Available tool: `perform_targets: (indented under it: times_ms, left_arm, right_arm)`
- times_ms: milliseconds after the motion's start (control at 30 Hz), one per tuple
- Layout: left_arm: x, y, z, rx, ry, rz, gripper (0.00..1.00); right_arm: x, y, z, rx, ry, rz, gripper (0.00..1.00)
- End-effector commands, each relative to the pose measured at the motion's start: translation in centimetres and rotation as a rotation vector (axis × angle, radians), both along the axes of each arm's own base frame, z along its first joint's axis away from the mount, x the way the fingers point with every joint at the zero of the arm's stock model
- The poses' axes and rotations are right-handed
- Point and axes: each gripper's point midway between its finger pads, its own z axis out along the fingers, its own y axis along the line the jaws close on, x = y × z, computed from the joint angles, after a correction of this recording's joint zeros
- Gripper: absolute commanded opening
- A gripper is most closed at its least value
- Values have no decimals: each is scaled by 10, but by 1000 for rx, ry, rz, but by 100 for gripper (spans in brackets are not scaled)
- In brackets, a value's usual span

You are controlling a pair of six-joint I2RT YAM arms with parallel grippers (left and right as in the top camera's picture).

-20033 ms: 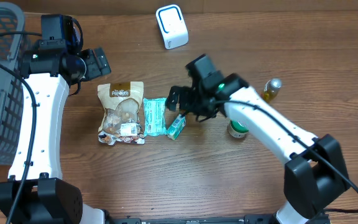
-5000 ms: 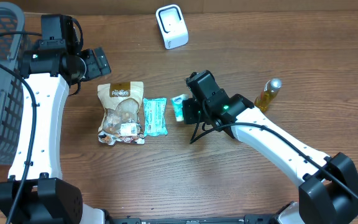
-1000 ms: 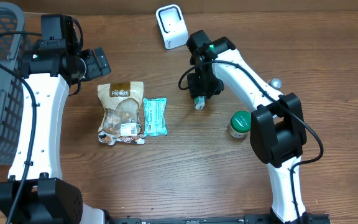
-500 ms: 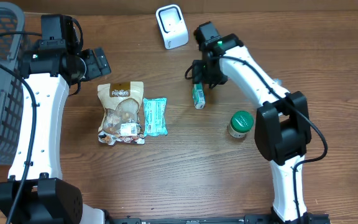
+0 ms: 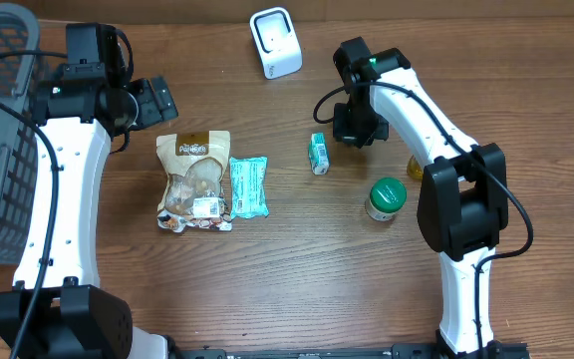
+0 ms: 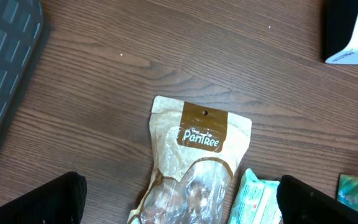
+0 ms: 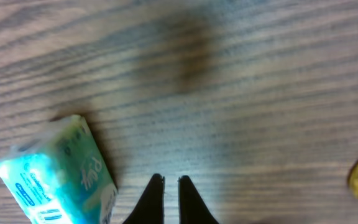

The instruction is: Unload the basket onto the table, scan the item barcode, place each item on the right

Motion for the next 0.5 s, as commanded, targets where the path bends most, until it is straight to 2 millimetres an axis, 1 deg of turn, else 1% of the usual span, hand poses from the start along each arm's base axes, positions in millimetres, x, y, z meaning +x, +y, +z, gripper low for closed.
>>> perform_targets:
  times_ms: [0,133,267,467]
  left_arm:
    - [2,-2,4,7,-11,-12,100]
    - [2,-2,4,7,-11,-12,100]
    - [2,-2,4,7,-11,-13,100]
    - [2,-2,4,7,-11,-12,100]
  right_arm:
    - [-4,3,18,-2,-24,13,4]
    - [-10,12,18,11,-7,32,4]
    - [-19,34,18,72,15,63,4]
    - [-31,62,19,88,17,126,4]
